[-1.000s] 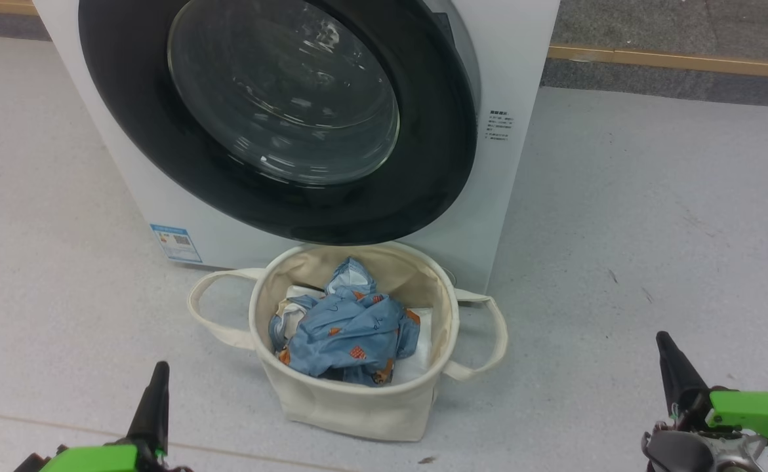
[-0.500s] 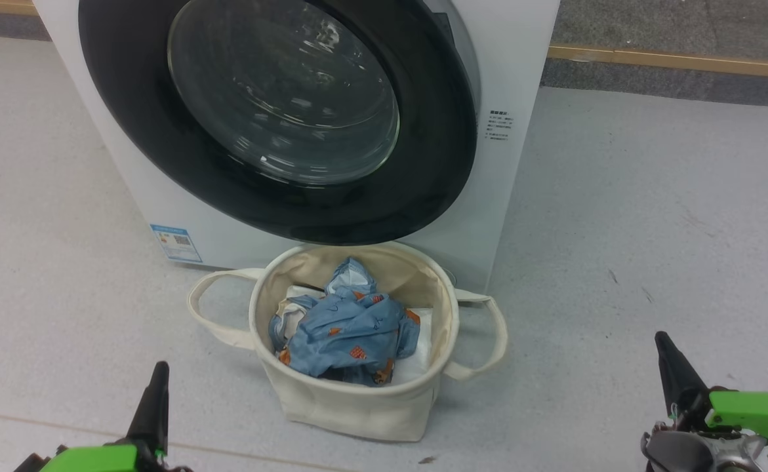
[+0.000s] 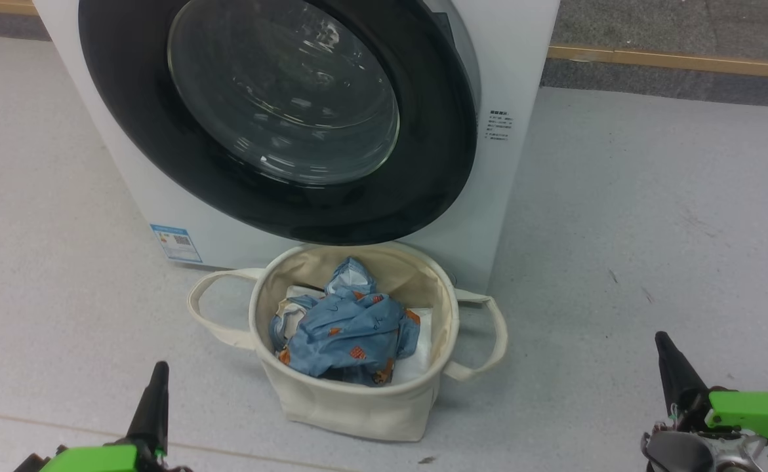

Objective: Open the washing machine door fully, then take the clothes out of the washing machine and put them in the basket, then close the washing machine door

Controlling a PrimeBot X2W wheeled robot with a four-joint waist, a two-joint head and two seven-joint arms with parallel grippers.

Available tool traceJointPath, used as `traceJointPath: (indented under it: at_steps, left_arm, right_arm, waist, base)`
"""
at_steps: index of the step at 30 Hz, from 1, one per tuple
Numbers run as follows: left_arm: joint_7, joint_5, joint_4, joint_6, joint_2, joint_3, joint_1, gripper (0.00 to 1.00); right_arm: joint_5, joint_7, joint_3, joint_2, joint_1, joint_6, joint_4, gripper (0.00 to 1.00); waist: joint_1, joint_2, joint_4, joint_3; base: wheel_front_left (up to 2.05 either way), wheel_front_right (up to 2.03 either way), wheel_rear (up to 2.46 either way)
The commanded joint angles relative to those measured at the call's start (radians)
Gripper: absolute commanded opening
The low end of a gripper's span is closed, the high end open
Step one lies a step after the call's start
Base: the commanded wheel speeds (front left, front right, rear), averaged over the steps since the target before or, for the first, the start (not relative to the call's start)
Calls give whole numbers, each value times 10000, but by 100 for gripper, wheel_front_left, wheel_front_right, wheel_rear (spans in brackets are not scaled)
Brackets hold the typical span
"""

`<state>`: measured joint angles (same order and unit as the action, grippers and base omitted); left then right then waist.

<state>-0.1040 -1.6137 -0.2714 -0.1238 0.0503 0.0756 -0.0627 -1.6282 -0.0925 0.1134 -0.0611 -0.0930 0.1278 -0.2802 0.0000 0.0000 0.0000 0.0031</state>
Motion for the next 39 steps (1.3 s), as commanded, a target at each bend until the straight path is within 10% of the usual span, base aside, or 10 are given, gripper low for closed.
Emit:
traceJointPath:
  at_steps: [1,39]
  left_arm:
    - [-61,20,263,-69,33,343,-450,0]
    - [-82,41,263,-69,15,369,-453,0]
  right_arm:
    - [55,-70,-167,-17,-133,29,364,0]
    - [127,-139,-81,43,-141,29,359,0]
  waist:
    - [0,0,0,0]
    - [0,0,0,0]
  base:
    - [0,0,0]
    - [0,0,0]
